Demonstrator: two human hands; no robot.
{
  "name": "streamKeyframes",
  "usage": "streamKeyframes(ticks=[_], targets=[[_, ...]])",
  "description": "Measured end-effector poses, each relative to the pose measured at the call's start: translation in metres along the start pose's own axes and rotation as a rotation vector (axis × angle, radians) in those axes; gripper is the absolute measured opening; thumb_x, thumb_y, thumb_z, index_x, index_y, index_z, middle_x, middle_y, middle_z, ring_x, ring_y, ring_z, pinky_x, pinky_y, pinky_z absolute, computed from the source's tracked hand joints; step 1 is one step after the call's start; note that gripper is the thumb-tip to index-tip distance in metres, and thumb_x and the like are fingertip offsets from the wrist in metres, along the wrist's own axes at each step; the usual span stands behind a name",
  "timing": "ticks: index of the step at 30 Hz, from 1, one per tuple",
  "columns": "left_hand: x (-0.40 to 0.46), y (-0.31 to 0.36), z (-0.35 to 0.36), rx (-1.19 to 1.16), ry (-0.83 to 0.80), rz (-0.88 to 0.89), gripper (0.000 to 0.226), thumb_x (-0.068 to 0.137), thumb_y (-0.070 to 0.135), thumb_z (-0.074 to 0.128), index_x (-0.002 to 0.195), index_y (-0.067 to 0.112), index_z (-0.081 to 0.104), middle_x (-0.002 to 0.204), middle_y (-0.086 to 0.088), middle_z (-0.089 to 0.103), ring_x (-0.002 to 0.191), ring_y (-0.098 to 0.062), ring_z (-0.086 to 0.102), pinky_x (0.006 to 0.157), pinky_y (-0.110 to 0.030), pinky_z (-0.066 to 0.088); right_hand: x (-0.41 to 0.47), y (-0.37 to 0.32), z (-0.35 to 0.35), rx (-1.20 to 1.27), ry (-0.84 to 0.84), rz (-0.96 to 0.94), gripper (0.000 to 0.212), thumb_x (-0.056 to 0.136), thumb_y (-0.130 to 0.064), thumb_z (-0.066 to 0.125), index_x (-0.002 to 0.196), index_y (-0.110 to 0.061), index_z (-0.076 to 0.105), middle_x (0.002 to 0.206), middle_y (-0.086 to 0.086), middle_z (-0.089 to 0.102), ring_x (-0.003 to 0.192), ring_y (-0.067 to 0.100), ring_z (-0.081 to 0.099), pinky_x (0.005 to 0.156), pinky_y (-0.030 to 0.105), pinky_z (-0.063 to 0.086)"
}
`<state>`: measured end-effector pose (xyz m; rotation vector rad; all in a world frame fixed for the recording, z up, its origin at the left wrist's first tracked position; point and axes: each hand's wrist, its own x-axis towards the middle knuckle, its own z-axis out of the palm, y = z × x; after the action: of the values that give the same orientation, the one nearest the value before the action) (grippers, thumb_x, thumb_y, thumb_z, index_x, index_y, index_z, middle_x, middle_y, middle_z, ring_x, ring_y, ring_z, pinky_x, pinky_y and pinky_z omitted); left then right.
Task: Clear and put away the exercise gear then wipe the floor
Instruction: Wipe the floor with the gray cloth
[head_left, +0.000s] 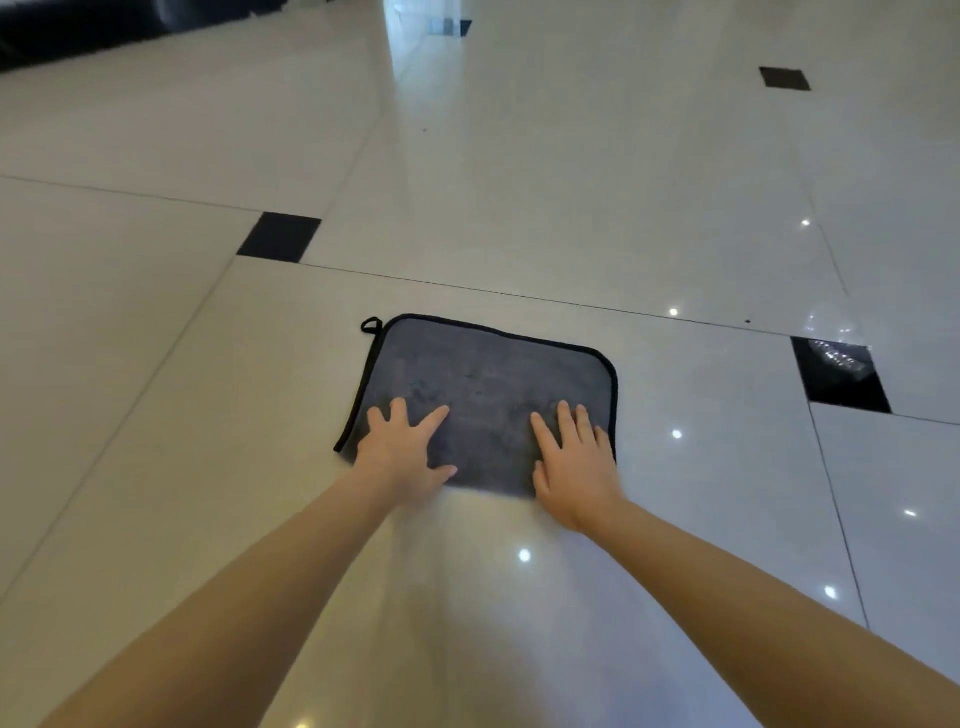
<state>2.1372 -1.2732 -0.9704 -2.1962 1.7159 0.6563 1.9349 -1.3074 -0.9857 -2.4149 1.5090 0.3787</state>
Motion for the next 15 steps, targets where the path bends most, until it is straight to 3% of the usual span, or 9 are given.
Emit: streamKeyframes(ticks=[10,15], targets=[[-0.101,-0.185,0.043,-0.193,-0.012,-0.322,0.078,0.082,0.055,0.058,0.145,0.036,0.015,0.143,-0.012,0.017,0.129,-0.038,0.024,0.108,-0.041,0.031,-0.027,-0.161,0.023,-0.168,-0.106,-0.526,0.063,0.099,-0.041,0.028,0.15,-0.018,0.0,0.156,0.019,-0.007,0.143,0.04,-0.008,0.115,0.052,0.005],[-0.153,-0.242,0.075,-0.289,0.07,-0.453,0.073,0.082,0.053,0.06,0.142,0.033,0.024,0.137,-0.009,0.026,0.121,-0.034,0.032,0.107,-0.039,0.03,-0.03,-0.215,0.033,-0.225,-0.101,-0.688,0.063,0.098,-0.043,0.03,0.15,-0.019,0.005,0.157,0.019,-0.002,0.143,0.038,-0.004,0.114,0.051,0.007]])
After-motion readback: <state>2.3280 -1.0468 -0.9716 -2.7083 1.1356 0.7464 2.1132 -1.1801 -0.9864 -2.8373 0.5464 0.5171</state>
